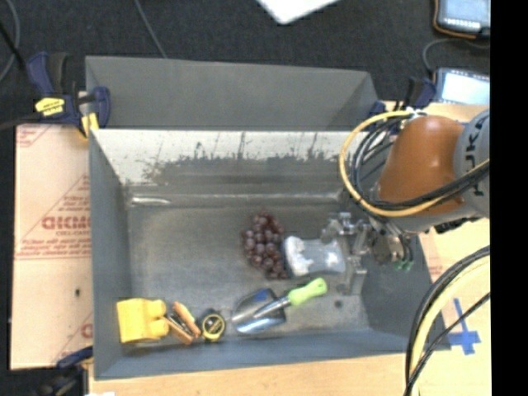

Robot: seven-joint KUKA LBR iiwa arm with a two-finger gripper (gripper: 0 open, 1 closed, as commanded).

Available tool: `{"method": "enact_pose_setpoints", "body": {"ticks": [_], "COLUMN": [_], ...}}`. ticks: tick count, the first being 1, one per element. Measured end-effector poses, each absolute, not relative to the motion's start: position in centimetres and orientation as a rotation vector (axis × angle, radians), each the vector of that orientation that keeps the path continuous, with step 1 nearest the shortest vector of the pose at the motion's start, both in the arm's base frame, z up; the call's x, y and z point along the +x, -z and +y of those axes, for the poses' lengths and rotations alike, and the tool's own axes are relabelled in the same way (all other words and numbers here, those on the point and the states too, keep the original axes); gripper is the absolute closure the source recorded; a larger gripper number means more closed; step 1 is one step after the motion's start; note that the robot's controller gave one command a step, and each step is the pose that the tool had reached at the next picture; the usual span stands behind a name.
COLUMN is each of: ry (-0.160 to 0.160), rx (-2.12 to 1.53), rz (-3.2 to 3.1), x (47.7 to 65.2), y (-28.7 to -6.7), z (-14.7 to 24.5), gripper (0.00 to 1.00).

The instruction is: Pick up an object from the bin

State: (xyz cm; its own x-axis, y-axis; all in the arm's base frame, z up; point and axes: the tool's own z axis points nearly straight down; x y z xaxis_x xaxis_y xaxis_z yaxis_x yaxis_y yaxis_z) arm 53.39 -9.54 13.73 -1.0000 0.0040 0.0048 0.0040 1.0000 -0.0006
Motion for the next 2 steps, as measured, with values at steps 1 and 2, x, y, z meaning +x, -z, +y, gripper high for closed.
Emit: {"method": "enact_pose_setpoints", "body": {"ticks": [1, 2], "ry": [-0.003, -0.005], "rx": [-0.002, 0.01], "rz": [-3.145, -3.149], "x": [53.6, 54.0], "y": [-14.2, -9.9], "z": [-9.5, -6.5], "gripper": [0.0, 0.0]}}
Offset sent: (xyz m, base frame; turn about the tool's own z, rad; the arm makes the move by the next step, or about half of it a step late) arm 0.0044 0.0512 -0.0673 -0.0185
